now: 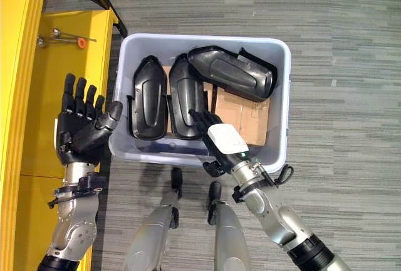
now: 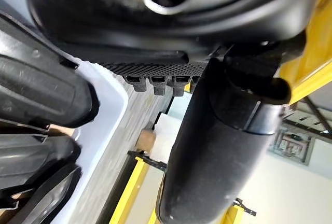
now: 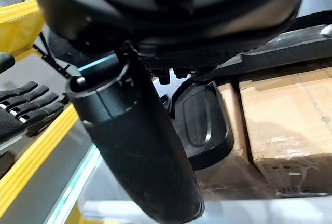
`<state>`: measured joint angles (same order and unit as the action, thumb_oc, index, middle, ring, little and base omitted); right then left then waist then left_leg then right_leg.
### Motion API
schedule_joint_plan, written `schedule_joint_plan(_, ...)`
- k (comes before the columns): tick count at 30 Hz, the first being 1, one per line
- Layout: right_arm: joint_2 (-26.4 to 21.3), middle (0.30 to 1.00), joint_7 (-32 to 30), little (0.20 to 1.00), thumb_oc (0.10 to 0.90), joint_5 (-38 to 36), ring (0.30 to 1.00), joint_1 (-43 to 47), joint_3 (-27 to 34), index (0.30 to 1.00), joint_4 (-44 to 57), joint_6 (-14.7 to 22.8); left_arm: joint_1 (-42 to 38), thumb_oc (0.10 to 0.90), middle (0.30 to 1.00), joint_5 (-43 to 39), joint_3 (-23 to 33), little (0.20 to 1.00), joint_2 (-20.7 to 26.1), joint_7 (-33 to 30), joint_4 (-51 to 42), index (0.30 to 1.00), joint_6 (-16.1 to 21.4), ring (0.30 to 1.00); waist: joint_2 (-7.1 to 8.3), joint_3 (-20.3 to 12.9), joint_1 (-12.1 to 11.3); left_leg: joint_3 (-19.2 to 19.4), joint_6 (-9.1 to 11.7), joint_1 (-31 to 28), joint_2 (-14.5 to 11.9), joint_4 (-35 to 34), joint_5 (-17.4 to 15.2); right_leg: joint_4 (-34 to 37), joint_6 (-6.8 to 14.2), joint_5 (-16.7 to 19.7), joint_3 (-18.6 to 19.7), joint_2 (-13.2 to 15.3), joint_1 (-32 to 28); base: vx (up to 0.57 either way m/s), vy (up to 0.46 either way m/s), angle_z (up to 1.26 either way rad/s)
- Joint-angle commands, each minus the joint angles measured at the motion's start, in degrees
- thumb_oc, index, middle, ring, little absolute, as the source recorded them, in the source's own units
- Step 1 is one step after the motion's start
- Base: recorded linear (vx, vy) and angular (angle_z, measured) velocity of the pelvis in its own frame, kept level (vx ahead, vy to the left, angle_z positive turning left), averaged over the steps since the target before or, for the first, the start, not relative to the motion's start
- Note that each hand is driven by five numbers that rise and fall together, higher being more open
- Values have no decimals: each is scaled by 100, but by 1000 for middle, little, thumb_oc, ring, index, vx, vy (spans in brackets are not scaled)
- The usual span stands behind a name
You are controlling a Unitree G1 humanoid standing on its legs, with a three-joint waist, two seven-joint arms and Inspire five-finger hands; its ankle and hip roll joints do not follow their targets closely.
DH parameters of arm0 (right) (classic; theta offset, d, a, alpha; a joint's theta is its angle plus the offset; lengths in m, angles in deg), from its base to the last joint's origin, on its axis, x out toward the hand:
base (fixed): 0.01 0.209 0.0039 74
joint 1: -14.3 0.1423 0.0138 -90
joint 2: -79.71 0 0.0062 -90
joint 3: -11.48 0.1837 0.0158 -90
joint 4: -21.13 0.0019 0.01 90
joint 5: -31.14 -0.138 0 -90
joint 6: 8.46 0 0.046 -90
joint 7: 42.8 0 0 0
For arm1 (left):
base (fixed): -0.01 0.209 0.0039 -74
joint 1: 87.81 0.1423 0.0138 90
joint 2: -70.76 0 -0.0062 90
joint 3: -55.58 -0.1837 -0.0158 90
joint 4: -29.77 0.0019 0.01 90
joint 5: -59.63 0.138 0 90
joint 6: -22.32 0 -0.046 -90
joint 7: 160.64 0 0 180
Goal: Move parts from the plastic box to the shelf.
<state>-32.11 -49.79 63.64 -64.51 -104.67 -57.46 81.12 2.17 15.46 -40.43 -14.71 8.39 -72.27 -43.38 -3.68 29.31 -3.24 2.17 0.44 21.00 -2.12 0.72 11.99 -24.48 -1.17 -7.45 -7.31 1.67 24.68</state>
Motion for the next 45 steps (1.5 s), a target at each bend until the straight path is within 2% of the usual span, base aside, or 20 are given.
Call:
schedule_joint_plan(1,35,1000,-87,1000,900,-8,1000,464,-37,1000,628,596,-110,900,1000,-195,288,1000,-44,424,-497,1000,544,1000,142,-604,-57,-82,-17,-175,147,-132,-225,565,256,385,-94,-54,-331,-48,-71,5)
schedule_joint_plan(10,174,1000,-514,1000,900,635,1000,999,-262,1000,216,823,-175,900,1000,-81,317,1000,-112,442,-435,1000,723,1000,89,-572,-216,-238,90,-71,70,-173,-87,432,163,255,-201,-150,-326,-33,-37,3)
schedule_joint_plan(12,235,1000,-583,1000,900,722,1000,1093,-285,1000,169,833,-196,900,1000,-46,328,1000,-123,461,-443,1000,713,1000,78,-563,-237,-238,106,-59,53,-179,-75,425,149,238,-219,-158,-324,-26,-18,1)
schedule_joint_plan(13,334,1000,-832,1000,900,835,1000,1247,-293,1000,98,792,-267,900,1000,-69,286,1000,-164,571,-448,1000,645,1000,49,-558,-246,-110,152,-42,-17,-203,-46,411,130,200,-318,-163,-325,-74,-43,12)
schedule_joint_plan(17,523,1000,-1303,1000,900,622,1000,1355,-233,1000,72,818,-350,900,1000,-102,187,1000,-184,621,-433,1000,619,1000,9,-538,-260,-23,187,-6,-70,-259,2,350,111,149,-400,-155,-305,-33,-5,15)
schedule_joint_plan(19,600,1000,-1628,1000,900,403,1000,1371,-205,1000,95,1029,-341,900,1000,-79,159,1000,-198,618,-456,1000,614,1000,-5,-537,-272,-17,192,-13,-80,-274,10,334,107,135,-412,-150,-315,-1,15,8)
schedule_joint_plan(22,756,1000,-1768,1000,900,392,1000,1283,25,1000,273,1228,-341,900,1000,-79,116,1000,-201,590,-474,1000,649,1000,-19,-539,-259,-6,201,24,-78,-248,-6,270,110,93,-449,-133,-298,-2,34,3)
schedule_joint_plan(28,776,1000,-1533,1000,900,571,1000,1256,41,1000,280,942,-332,900,1000,-117,70,1000,-225,615,-476,1000,661,1000,-44,-512,-257,7,193,35,-59,-202,-41,210,91,58,-459,-102,-275,2,27,2)
schedule_joint_plan(29,776,1000,-1459,1000,900,775,1000,1276,-109,1000,-62,591,-297,900,1000,-231,31,1000,-206,732,-424,1000,702,1000,-71,-499,-289,20,185,39,-35,-206,-55,213,92,59,-494,-66,-260,1,63,2)
schedule_joint_plan(31,761,1000,-1504,1000,900,879,1000,1317,-279,1000,-527,303,-306,900,1000,-334,-6,1000,-205,881,-351,1000,762,1000,-85,-473,-333,27,170,41,-3,-223,-56,233,89,69,-535,-31,-262,3,62,3)
schedule_joint_plan(36,814,1000,-1483,1000,900,987,1000,1524,-402,1000,-903,216,-411,900,1000,-264,-75,1000,-197,867,-350,1000,759,1000,-91,-397,-365,35,118,91,64,-269,-47,372,130,214,-579,36,-185,-7,18,9)
schedule_joint_plan(45,927,1000,-1284,1000,900,1186,1000,1822,-553,1000,-1149,-29,-523,900,1000,-299,-110,1000,-195,905,-355,1000,591,1000,-102,-332,-494,0,75,181,128,-299,-6,225,140,170,-692,62,-107,14,-1,3)
